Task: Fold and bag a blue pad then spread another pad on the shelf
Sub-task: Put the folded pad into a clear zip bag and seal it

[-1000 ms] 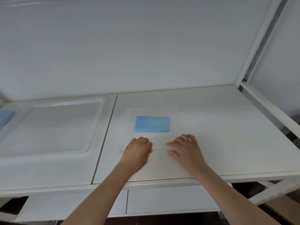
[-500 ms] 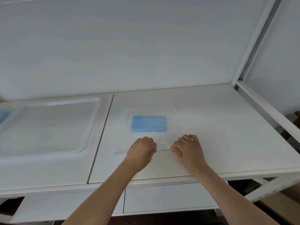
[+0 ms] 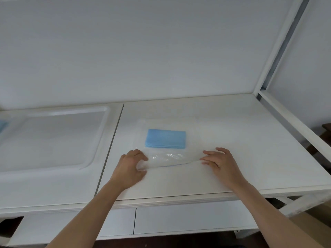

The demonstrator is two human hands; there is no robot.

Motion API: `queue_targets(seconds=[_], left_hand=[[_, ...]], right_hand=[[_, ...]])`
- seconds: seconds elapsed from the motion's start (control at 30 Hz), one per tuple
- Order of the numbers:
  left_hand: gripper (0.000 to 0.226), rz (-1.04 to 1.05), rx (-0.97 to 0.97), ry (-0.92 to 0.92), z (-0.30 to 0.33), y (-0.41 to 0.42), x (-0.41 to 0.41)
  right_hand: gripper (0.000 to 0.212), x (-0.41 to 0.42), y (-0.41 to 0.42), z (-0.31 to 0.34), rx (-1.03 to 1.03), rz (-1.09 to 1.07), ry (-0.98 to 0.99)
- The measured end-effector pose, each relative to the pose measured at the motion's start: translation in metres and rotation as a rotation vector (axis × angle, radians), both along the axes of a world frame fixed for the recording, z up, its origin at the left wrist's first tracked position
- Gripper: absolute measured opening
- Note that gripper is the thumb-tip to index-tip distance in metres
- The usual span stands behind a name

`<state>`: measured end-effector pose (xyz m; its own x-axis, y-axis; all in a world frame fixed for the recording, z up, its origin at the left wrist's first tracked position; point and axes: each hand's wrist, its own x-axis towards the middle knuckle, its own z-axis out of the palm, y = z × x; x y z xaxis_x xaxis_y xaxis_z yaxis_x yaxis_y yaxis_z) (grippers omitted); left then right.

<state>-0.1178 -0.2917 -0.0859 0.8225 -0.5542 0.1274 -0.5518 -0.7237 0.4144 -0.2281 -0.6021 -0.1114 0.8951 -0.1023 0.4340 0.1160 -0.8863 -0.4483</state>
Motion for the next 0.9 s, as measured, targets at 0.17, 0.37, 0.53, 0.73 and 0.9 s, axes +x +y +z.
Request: queue_targets(seconds=[0.17, 0.37, 0.53, 0.73, 0.9], left_hand=[[0.019, 0.163, -0.278, 0.330, 0.000, 0.015, 0.003], [0.018, 0.176, -0.422, 0.503, 0.020, 0.013, 0.006], [0.025, 0.240, -0.514, 0.420, 0.025, -0.002, 0.006], [0.023, 0.432, -0.473, 0.279, 0.009, -0.022, 0.017], [0.024, 0.612, -0.284, 0.288, 0.002, -0.037, 0.029]], right_hand=[[0.026, -0.005, -0.005, 0.021, 0.315, 0.061, 0.213], [0.028, 0.000, 0.006, 0.039, 0.486, 0.000, 0.142], [0.026, 0.014, 0.013, 0.046, 0.532, -0.120, 0.146], [0.018, 0.044, 0.013, 0.040, 0.384, -0.317, 0.216], [0.029, 0.061, 0.029, 0.035, -0.223, -0.367, 0.045]])
